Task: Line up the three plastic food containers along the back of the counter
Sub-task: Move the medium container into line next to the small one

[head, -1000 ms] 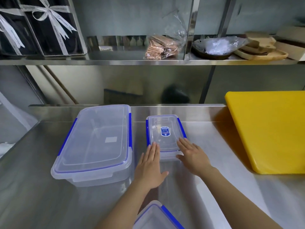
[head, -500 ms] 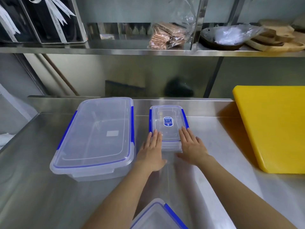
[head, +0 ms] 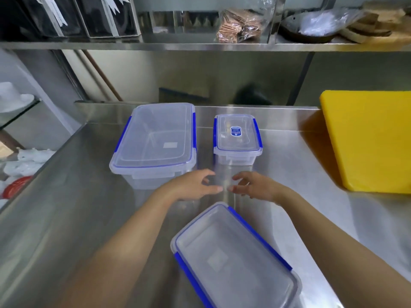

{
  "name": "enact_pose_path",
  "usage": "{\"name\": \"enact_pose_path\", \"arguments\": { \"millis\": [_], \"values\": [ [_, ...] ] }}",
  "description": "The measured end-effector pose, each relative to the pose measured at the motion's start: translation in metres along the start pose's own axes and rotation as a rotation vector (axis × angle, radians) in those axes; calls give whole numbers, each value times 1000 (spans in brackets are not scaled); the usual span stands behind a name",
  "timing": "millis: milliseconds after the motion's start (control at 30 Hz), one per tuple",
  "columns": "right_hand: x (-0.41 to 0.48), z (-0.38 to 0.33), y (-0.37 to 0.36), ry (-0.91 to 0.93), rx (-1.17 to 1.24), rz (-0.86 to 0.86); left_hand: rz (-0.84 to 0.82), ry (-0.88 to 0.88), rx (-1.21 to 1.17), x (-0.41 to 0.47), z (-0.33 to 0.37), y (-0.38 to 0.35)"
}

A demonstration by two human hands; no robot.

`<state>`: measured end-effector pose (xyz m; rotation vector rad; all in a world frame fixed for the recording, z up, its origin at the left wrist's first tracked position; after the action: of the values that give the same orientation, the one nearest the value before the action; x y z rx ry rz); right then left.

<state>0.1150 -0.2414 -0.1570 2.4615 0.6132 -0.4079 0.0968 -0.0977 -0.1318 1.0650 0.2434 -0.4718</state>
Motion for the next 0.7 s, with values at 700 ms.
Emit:
{"name": "enact_pose_path", "arguments": {
  "millis": [700],
  "values": [
    [-54, 53, -9, -77, 241, 39, 95, 239, -426, -42, -42, -47]
  ]
}}
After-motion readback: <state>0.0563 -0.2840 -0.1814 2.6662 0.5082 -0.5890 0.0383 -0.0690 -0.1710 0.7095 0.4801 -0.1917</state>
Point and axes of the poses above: each hand's wrist, its own x-axis towards the middle knuckle, its own y-axis out of the back of the hand, z = x × y, the point moved 10 cm from there along x, towards the middle knuckle, and after that the axes turned 11 degrees about x, right-handed, at the moved point
